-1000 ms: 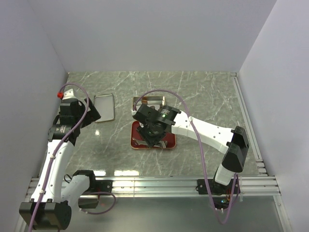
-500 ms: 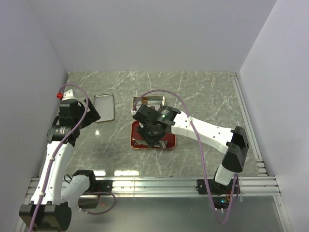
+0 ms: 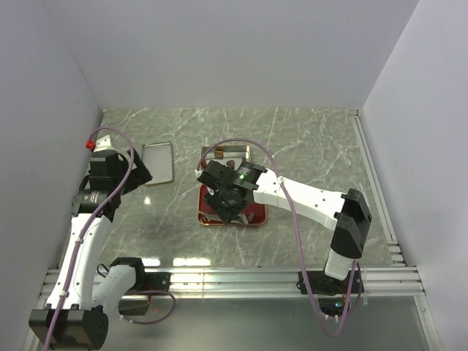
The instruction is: Pack the chocolate
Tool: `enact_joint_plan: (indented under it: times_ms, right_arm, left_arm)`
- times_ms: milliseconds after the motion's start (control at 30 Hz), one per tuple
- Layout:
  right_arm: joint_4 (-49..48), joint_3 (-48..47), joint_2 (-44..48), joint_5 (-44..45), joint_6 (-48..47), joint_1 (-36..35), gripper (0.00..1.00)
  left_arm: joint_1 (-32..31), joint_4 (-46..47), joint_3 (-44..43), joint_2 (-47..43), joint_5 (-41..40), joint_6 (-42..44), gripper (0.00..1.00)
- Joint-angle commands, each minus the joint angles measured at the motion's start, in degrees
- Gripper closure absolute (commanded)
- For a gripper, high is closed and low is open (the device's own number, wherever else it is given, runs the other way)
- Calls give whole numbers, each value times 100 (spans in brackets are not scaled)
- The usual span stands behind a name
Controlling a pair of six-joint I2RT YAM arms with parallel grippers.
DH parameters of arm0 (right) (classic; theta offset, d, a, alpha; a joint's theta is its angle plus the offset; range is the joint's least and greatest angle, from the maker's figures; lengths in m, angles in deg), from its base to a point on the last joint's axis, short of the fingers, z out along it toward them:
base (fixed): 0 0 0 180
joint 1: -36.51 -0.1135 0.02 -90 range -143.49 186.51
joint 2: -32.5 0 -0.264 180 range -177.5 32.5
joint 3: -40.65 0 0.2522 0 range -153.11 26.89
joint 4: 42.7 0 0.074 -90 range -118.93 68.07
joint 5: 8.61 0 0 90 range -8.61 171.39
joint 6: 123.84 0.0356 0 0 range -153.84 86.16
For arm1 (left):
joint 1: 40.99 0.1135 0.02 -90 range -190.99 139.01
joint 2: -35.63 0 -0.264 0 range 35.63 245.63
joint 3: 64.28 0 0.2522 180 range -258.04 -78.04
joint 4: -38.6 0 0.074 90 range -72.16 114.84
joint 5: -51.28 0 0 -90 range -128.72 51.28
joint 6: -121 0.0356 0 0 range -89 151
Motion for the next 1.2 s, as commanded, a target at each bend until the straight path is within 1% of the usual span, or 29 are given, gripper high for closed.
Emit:
enact_joint_plan:
  times_ms: [0, 233, 467, 633, 867, 1167]
  right_arm:
    - [-219, 15, -27, -20, -134, -45, 52]
    - [-290, 102, -115, 6, -222, -54, 52]
    - [-158, 164, -168, 261, -257, -89, 53]
    - [17, 164, -115, 577, -222, -107, 56]
    - [246, 138, -53, 981, -99, -115, 56]
    - [360, -12, 8, 815, -46, -98, 53]
  left_arm:
    - [27, 35, -102, -30, -36, 48, 1]
    - [27, 27, -110, -21, -53, 57, 1]
    - [27, 18, -110, -29, -71, 39, 0]
    - [27, 35, -102, -38, -80, 39, 1]
    - [27, 141, -75, 14, -18, 21, 1]
    - [27, 202, -128, 94, -9, 57, 1]
